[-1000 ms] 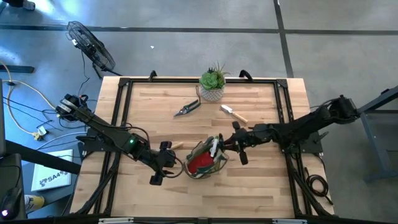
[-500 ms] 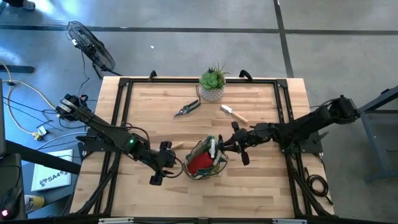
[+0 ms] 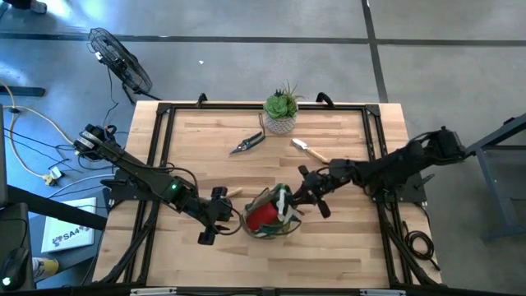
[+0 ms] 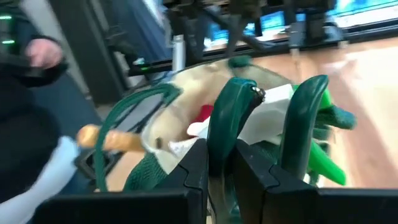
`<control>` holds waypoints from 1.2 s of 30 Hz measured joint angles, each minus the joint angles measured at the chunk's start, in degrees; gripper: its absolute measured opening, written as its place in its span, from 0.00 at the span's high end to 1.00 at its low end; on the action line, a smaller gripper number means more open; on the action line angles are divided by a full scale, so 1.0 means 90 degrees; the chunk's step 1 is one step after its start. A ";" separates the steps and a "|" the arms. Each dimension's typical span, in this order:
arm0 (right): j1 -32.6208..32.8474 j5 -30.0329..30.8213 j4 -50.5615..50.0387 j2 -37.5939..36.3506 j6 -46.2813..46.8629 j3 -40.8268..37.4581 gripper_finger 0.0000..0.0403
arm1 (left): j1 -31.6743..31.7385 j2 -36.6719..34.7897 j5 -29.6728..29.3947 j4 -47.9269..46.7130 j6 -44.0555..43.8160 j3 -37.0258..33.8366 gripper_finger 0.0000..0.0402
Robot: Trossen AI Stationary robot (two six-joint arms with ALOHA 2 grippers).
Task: Pick & Place Garden tools in Gardening bag
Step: Put the bottom green shear scissors into the green gardening bag
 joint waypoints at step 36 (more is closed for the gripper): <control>0.0333 0.1180 -0.0383 0.0067 0.0784 -0.0010 0.85 | -0.0002 0.0000 0.0035 -0.0038 -0.0001 0.0000 0.49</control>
